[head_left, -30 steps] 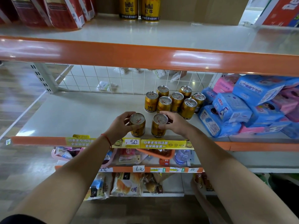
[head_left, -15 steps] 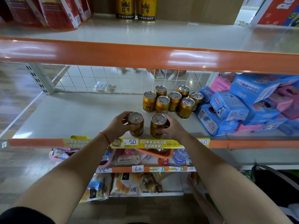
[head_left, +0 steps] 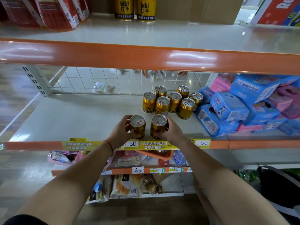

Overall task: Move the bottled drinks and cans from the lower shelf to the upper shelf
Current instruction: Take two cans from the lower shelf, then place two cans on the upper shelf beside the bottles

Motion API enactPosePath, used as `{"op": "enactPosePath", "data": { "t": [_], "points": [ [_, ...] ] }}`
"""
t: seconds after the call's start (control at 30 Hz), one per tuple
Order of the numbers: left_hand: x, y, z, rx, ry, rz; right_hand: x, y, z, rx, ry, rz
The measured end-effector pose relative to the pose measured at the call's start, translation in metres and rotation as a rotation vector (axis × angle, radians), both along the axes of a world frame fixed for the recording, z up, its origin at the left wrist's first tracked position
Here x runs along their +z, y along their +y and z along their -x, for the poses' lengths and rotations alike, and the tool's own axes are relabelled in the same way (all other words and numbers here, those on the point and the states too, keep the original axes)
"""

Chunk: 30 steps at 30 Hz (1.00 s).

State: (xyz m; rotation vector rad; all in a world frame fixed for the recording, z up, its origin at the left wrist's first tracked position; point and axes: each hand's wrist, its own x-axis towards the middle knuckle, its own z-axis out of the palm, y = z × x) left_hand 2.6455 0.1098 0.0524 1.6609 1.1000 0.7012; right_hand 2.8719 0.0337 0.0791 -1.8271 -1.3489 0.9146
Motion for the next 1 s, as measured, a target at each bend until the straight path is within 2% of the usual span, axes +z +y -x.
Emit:
{"op": "enactPosePath", "data": {
  "t": [0.3, 0.53, 0.87, 1.0],
  "points": [
    [0.002, -0.004, -0.011, 0.019, -0.092, 0.043, -0.003, 0.003, 0.005, 0.031, 0.017, -0.038],
    [0.014, -0.005, -0.009, 0.017, -0.090, 0.007, 0.006, 0.005, 0.001, 0.055, 0.053, -0.063],
    [0.073, -0.027, 0.009, 0.002, -0.130, -0.034, 0.073, -0.004, 0.002, 0.188, -0.023, -0.118],
    [0.102, -0.047, 0.017, -0.002, -0.141, -0.113, 0.102, -0.017, 0.005, 0.192, -0.069, -0.148]
  ]
}}
